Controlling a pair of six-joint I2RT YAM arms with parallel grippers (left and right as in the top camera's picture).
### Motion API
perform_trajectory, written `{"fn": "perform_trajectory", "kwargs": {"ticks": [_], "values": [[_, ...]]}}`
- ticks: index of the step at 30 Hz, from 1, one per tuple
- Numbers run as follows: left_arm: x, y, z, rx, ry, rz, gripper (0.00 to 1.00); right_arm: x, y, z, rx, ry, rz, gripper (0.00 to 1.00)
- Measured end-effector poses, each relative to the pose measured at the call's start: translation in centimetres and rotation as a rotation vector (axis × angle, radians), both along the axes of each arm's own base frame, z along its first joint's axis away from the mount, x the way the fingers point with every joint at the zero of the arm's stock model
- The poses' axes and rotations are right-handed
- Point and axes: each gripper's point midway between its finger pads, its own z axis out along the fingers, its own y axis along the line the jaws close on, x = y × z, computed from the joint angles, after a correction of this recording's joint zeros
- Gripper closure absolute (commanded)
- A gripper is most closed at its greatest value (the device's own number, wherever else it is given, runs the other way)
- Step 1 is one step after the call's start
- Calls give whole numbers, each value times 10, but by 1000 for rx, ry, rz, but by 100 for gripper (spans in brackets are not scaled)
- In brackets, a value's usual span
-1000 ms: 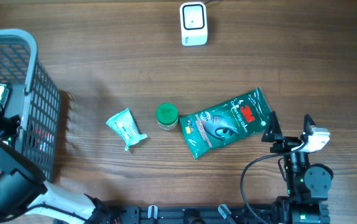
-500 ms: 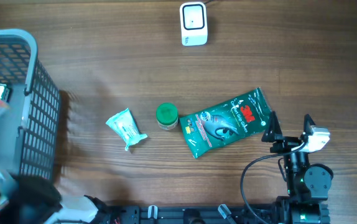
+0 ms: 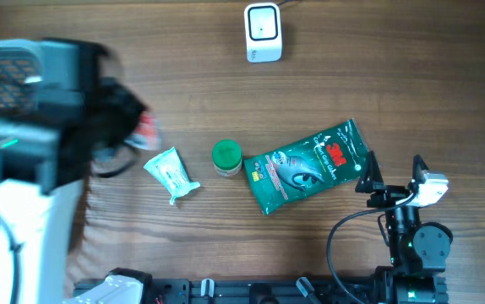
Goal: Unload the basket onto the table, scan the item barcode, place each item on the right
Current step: 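Place the red-white packet between the tissue pack and jar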
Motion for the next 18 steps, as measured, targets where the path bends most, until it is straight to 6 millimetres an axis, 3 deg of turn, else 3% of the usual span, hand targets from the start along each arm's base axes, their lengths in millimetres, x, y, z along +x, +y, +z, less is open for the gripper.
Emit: {"fn": "perform_trajectory", "kwargs": {"ticks": [3,6,11,13,15,16,17,18], "values": [[27,-37,-40,45,-25,-55,96,0,0,0,0,0,0,0],[51,-61,-108,83,8,-77,96,0,0,0,0,0,0,0],[44,-51,-234,151,215,-13,96,0,0,0,0,0,0,0],[42,-45,-261,154,260,14,96,0,0,0,0,0,0,1],[42,-44,-274,154,287,21,96,0,0,0,0,0,0,0],[41,-45,-279,153,301,20,84,0,0,0,0,0,0,0],[39,-46,-282,152,314,18,64,0,0,0,0,0,0,0],[38,-47,-284,152,322,12,4,0,0,0,0,0,0,0]]}}
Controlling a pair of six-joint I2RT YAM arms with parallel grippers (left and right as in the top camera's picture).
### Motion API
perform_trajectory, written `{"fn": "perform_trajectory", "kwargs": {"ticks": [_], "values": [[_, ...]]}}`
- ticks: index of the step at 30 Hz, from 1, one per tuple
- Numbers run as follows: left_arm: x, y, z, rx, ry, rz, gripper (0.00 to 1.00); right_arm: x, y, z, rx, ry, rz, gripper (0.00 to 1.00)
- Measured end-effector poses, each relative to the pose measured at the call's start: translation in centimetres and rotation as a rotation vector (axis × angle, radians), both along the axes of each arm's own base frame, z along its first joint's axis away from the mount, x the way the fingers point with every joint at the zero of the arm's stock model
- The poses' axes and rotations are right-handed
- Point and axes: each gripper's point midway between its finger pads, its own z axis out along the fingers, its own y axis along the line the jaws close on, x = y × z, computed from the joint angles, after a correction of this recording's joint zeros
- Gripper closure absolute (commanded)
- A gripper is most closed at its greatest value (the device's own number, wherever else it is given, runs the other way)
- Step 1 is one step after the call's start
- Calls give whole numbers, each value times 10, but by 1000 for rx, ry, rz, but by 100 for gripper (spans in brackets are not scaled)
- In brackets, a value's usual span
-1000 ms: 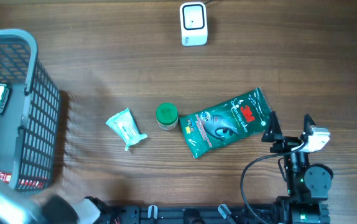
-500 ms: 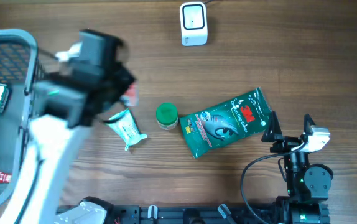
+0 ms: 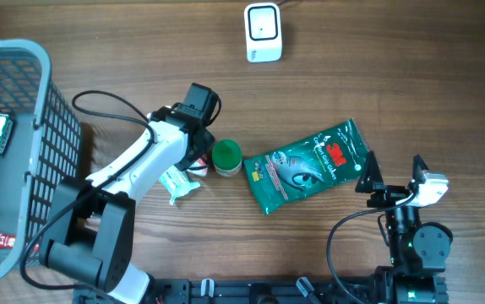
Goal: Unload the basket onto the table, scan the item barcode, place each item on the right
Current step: 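Place the red-white packet between the tissue pack and jar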
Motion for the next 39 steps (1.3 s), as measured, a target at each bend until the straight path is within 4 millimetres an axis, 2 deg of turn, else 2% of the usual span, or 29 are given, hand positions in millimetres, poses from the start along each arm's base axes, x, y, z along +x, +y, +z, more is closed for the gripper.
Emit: {"fn": "perform_trajectory", "kwargs": {"ticks": [1,4,7,9,12,13,20,24,26,28,31,33,34,37,39], "values": [[-1,0,0,-1,5,-7,0,0,0,0,0,0,0,0],[0,0,6,6,-8,-44,0,0,0,0,0,0,0,0],[5,3,32,17,-77,-76,0,0,0,0,0,0,0,0],[15,2,63,9,-170,-93,0,0,0,0,0,0,0,0],[26,3,122,-13,-342,-97,0,0,0,0,0,0,0,0],[26,7,144,-14,-406,-90,0,0,0,0,0,0,0,0],[12,41,240,75,-710,-61,0,0,0,0,0,0,0,0],[-6,66,304,132,-927,-9,0,0,0,0,0,0,0,1],[-25,84,342,163,-1057,46,0,0,0,0,0,0,0,0],[-48,109,372,207,-1160,136,0,0,0,0,0,0,0,0],[-69,148,408,297,-1277,281,0,0,0,0,0,0,0,0],[-83,178,427,384,-1323,397,0,0,0,0,0,0,0,0],[-86,187,430,416,-1323,431,0,0,0,0,0,0,0,0],[-91,219,435,518,-1293,539,0,0,0,0,0,0,0,0],[-85,234,427,562,-1239,568,0,0,0,0,0,0,0,0]]}}
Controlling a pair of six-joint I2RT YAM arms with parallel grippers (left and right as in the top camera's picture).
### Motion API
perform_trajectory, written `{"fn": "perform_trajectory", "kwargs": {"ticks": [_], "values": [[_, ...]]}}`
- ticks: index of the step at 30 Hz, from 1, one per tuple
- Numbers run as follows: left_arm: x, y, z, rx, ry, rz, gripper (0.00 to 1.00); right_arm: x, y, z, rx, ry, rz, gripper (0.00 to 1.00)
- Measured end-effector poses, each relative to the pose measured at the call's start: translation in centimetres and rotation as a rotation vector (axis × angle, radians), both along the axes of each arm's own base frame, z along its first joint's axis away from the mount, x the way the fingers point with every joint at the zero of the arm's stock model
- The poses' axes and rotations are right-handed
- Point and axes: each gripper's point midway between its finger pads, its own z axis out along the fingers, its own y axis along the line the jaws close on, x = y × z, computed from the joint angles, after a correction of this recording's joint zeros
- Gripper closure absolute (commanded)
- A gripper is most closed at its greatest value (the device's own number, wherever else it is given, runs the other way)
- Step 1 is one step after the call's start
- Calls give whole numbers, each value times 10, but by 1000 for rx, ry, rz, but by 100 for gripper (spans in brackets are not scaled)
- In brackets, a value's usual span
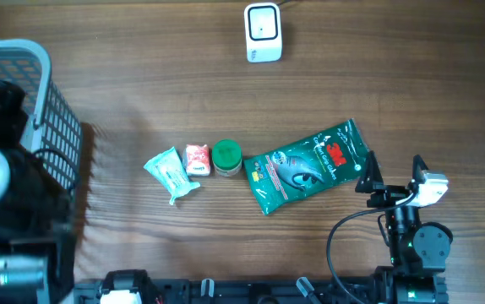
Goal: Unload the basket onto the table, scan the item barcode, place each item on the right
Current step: 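Place the red-white packet between the tissue pack and jar, then reach into the basket and grasp the red Nescafe 3in1 sachet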
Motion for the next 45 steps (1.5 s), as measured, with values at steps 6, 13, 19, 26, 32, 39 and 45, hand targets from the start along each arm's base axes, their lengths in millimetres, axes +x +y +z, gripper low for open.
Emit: {"fn": "perform_trajectory", "kwargs": {"ticks": [6,13,19,26,32,39,45], "values": [[37,71,-99,-220,271,74,0,0,0,0,0,0,0,0],[29,109,-228,-670,495,56,0,0,0,0,0,0,0,0],[12,106,-322,-953,737,98,0,0,0,0,0,0,0,0],[-21,107,-364,-1084,889,201,0,0,0,0,0,0,0,0],[-55,112,-370,-1097,999,318,0,0,0,0,0,0,0,0],[-77,119,-387,-1023,1072,421,0,0,0,0,0,0,0,0],[-89,111,-410,-1030,1100,432,0,0,0,0,0,0,0,0]]}}
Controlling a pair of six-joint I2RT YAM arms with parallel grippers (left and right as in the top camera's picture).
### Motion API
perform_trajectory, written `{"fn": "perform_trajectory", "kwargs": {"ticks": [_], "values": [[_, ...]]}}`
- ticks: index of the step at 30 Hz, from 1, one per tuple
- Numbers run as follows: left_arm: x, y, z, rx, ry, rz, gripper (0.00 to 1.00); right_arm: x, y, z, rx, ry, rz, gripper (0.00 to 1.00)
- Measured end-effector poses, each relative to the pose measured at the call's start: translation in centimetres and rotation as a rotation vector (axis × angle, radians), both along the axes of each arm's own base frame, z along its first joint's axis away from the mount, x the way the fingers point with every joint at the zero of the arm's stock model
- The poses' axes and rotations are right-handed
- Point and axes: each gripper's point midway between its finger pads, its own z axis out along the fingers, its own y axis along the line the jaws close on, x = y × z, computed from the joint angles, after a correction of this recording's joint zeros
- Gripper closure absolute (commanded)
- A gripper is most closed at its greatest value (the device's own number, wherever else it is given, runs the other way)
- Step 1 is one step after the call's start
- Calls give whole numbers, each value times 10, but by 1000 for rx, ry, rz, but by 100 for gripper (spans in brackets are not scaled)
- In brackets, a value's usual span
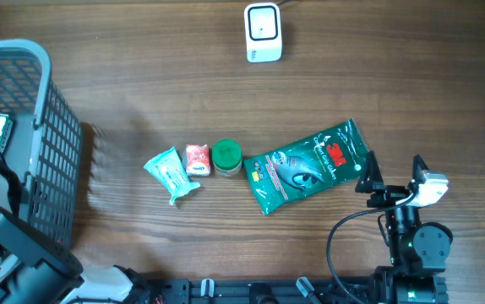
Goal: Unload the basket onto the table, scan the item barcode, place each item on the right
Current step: 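Reach into the basket and grasp the red Nescafe 3in1 sachet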
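The white barcode scanner (pixel 261 32) stands at the table's far edge. A row of items lies mid-table: a pale green sachet (pixel 171 175), a small red-and-white packet (pixel 196 159), a green-lidded jar (pixel 226 158) and a green 3M packet (pixel 306 166). My right gripper (pixel 392 173) rests open just right of the 3M packet, holding nothing. Only white and black links of my left arm show at the lower left by the basket; its gripper is out of view.
A grey mesh basket (pixel 57 160) fills the left side, with a small wrapped item inside it. The right arm's base and cable (pixel 344 232) sit at the near right edge.
My left arm, which loomed over the basket's near side, now sits lower in the bottom-left corner. The four items on the table and the right gripper have not moved.
First my left arm was blurred by the basket with something red and white at its tip, and no red packet lay on the table. Then its gripper was down between the sachet and the jar. After that the red-and-white packet lay there alone, the arm back at the left.
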Motion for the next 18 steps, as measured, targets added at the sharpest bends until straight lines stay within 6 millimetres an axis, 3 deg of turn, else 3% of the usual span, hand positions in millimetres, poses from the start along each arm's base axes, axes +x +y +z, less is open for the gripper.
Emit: {"fn": "perform_trajectory", "kwargs": {"ticks": [6,12,16,18], "values": [[6,3,-2,9,-29,0,0,0,0,0,0,0,0,0],[10,2,-18,32,-79,0,0,0,0,0,0,0,0,0],[11,4,-22,58,-120,13,11,0,0,0,0,0,0,0],[10,5,-23,57,-139,30,12,0,0,0,0,0,0,0]]}}
